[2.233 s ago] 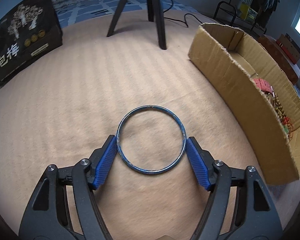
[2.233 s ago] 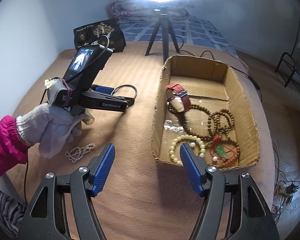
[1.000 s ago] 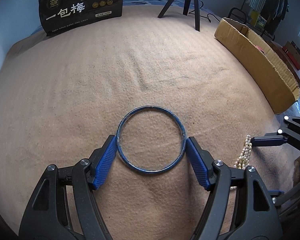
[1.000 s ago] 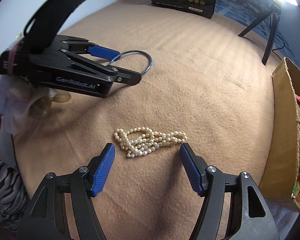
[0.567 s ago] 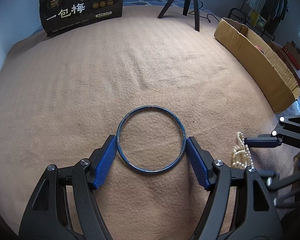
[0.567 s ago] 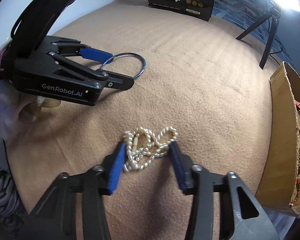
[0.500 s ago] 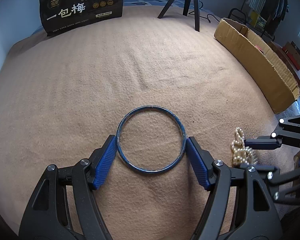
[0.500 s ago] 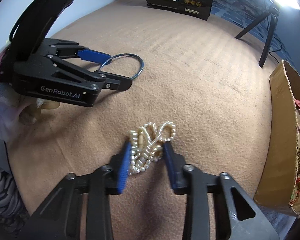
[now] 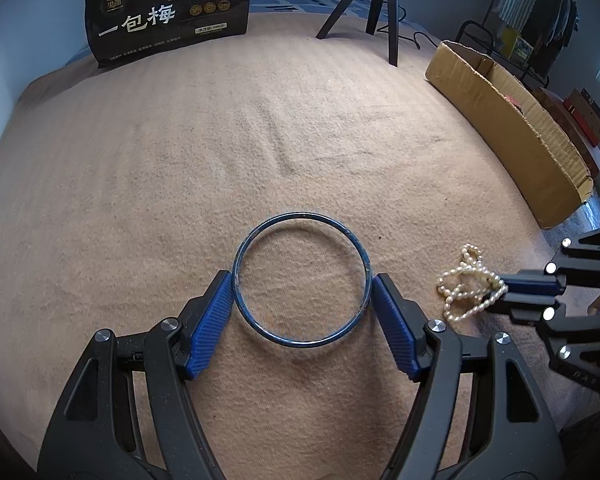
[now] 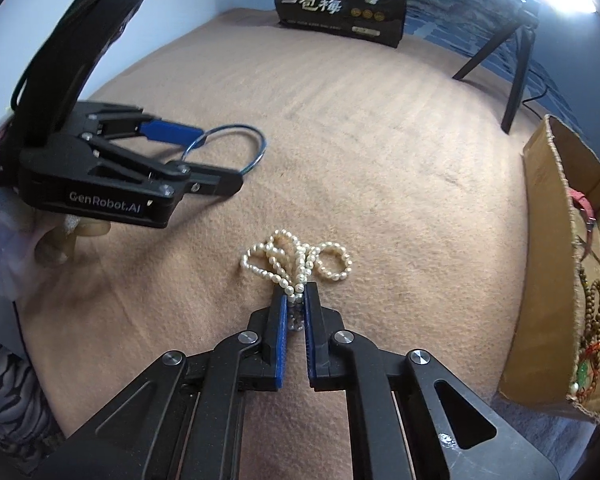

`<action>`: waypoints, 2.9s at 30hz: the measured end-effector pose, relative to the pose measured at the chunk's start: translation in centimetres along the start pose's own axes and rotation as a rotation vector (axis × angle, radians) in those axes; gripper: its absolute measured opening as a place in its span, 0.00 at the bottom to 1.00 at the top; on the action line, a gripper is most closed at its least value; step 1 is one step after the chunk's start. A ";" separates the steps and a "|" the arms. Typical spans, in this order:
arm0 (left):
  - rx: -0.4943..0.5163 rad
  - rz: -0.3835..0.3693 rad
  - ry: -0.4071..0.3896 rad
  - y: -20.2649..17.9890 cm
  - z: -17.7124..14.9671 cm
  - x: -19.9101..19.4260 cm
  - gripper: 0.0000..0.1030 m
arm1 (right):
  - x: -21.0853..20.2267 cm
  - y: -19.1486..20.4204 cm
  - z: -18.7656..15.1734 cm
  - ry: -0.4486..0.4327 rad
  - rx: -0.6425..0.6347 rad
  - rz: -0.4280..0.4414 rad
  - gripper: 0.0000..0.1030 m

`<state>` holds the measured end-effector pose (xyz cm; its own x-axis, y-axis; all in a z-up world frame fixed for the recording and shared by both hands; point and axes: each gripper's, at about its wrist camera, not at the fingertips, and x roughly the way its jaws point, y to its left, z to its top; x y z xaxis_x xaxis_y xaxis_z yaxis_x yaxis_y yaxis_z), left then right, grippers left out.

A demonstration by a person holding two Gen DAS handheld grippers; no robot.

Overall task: Organize jewelry
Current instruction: 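Carry the bangle into the box with the left tool while the right tool carries the necklace, then open the left tool dropping the bangle while the right tool releases the necklace in the box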

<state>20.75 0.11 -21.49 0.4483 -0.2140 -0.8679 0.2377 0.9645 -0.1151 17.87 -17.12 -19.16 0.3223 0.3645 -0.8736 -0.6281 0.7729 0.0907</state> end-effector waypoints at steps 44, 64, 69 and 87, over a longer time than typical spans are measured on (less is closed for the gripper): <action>0.164 -0.112 -0.175 -12.5 10.8 -3.7 0.70 | -13.6 -13.8 -0.6 -0.260 0.271 -0.227 0.06; 0.209 -0.153 -0.153 -19.1 17.5 1.9 0.70 | -12.5 -19.0 -1.7 -0.235 0.341 -0.276 0.06; 0.199 -0.157 -0.145 -19.7 18.4 3.0 0.70 | -12.2 -19.8 -1.9 -0.230 0.350 -0.278 0.06; 0.204 -0.173 -0.151 -21.6 19.6 4.1 0.70 | -11.3 -20.4 -1.9 -0.218 0.354 -0.280 0.06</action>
<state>34.37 -24.68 -13.06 0.5053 -0.4075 -0.7607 0.4832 0.8640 -0.1419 25.68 -38.03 -12.03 0.6082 0.1890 -0.7710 -0.2299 0.9716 0.0568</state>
